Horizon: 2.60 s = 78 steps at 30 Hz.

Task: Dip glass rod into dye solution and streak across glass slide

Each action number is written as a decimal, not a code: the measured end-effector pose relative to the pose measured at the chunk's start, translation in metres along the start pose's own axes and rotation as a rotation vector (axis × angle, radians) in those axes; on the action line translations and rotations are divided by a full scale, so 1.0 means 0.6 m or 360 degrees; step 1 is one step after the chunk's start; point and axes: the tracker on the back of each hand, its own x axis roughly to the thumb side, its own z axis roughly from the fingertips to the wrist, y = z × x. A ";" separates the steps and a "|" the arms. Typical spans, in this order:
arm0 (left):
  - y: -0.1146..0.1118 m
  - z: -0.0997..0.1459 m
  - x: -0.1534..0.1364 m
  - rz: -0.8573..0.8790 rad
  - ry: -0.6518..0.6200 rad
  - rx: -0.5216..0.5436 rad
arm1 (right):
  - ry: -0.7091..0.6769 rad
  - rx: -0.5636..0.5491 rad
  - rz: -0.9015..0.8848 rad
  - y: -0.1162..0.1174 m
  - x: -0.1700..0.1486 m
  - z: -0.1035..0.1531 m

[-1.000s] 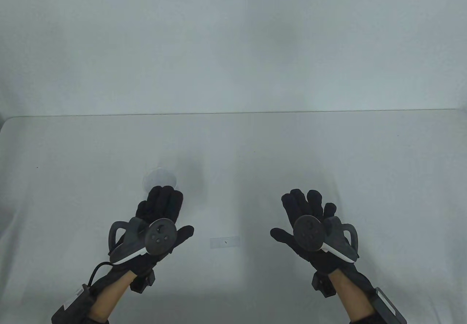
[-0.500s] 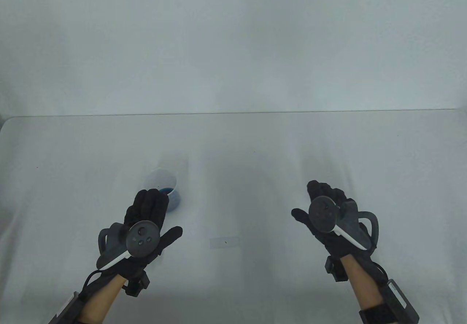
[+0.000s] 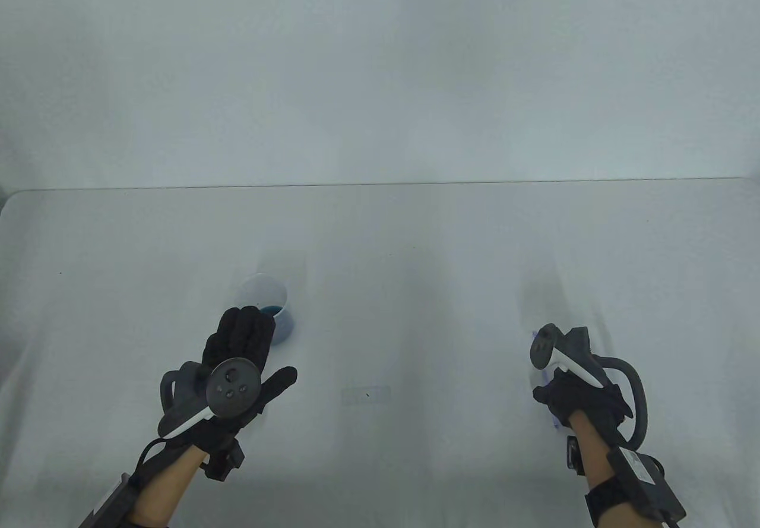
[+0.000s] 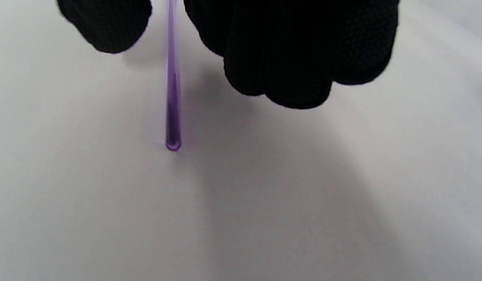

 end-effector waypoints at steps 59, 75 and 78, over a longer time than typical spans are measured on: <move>-0.026 -0.035 0.178 0.0730 -0.0250 0.0070 | -0.1325 -0.0491 -0.1289 -0.093 0.241 0.231; 0.117 -0.047 0.076 0.0166 -0.0053 0.0434 | -0.1172 -0.0746 -0.0970 -0.145 0.135 0.221; 0.150 -0.050 0.039 -0.0154 0.0040 0.0465 | -0.1074 -0.0822 -0.0828 -0.131 0.108 0.207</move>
